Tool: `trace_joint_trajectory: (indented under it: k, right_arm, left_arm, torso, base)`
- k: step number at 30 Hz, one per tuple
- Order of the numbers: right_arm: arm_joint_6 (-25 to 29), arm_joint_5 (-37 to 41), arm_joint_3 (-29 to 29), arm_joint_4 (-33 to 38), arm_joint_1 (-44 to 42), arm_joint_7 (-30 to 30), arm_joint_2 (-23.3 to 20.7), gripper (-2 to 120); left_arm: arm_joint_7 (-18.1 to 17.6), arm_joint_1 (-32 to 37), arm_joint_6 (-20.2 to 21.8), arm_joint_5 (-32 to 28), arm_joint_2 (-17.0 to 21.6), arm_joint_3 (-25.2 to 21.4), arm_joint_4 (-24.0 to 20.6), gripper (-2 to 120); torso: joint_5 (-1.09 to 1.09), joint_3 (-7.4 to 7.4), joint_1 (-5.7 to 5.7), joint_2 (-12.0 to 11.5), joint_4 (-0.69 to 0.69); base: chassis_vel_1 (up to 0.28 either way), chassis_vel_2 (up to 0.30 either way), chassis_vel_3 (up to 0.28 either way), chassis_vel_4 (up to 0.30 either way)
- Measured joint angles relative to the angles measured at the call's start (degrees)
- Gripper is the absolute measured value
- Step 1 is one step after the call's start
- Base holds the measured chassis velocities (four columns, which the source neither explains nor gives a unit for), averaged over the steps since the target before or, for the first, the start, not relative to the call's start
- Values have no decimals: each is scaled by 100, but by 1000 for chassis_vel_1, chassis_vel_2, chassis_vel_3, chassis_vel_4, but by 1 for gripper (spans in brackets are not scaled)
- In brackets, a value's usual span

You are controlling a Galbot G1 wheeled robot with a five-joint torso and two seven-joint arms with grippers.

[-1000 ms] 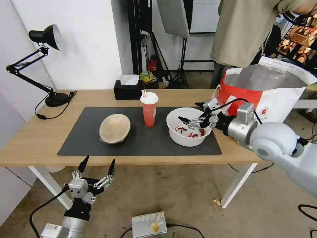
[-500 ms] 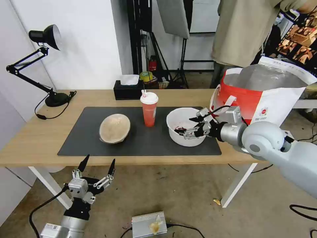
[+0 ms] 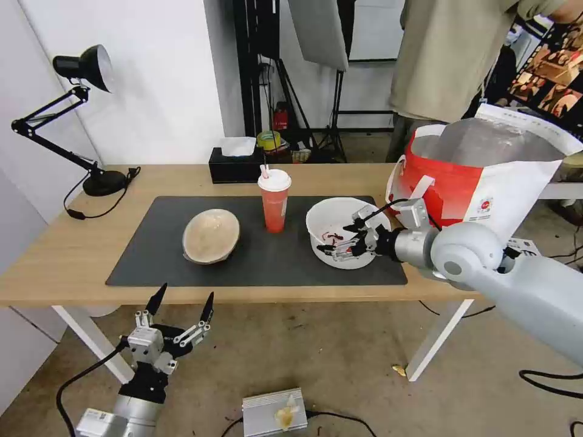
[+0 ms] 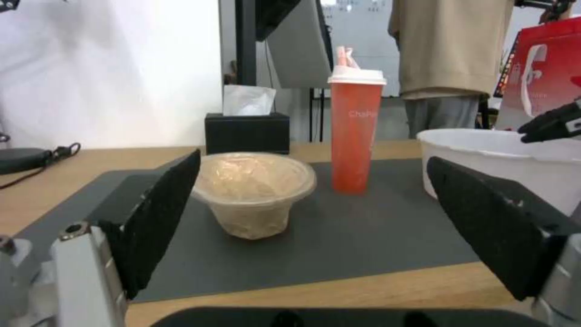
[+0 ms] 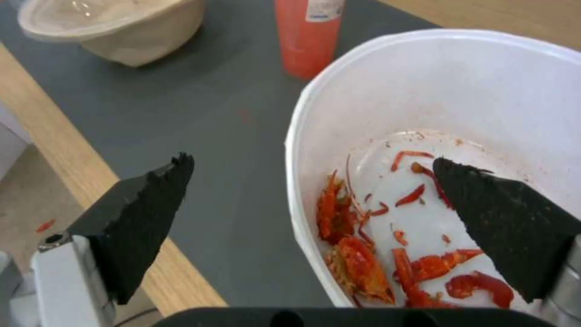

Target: Pick up the trash from the table and place it into the takeout bag.

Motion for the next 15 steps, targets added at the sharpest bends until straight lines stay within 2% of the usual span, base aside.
trace_joint_trajectory:
  k: [15]
  right_arm:
    - [-138,11,-226,-221,186,237,150,100]
  left_arm:
    - [14,-111,-11,-7,-2,47,159,100]
  torso:
    - [0,0,0,0,0]
  base:
    - [0,0,0,0]
